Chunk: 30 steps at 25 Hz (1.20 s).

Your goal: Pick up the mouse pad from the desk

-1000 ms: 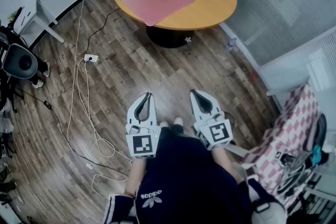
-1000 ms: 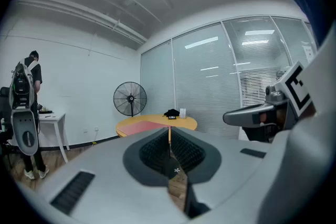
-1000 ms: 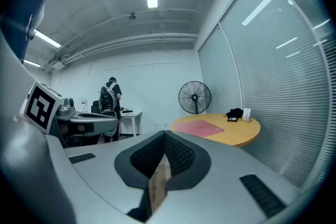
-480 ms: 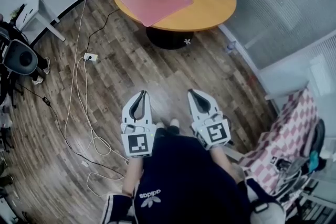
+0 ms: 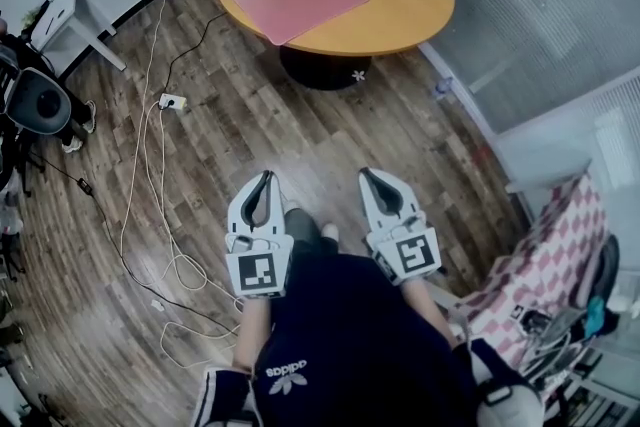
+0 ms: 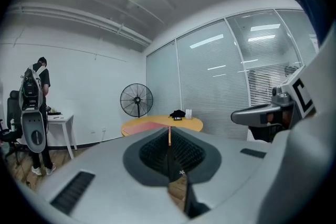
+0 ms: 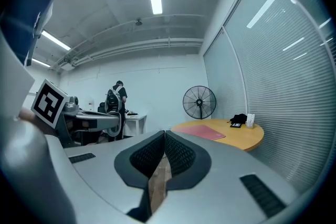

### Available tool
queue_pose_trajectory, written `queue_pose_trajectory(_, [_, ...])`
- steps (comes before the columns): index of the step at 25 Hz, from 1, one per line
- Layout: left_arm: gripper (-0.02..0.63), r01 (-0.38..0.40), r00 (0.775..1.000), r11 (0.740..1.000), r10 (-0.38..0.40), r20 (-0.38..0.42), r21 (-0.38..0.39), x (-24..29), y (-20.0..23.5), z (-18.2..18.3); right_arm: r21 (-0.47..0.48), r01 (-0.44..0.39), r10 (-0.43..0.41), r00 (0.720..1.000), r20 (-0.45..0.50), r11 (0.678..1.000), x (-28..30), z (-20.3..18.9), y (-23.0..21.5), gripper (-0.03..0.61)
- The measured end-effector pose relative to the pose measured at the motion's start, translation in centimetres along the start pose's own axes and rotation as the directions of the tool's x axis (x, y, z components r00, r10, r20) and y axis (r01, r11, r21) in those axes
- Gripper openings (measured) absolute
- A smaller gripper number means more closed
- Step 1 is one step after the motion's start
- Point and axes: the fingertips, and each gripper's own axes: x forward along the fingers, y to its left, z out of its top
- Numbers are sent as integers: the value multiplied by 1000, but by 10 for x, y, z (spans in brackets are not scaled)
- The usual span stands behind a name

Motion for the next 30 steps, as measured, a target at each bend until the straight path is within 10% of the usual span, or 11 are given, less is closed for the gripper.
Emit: queue_pose_trajectory(30, [3,159,987,986,-159,-3,-41,184,167,33,7,180,-179,983,-36,984,224,33,-42,5])
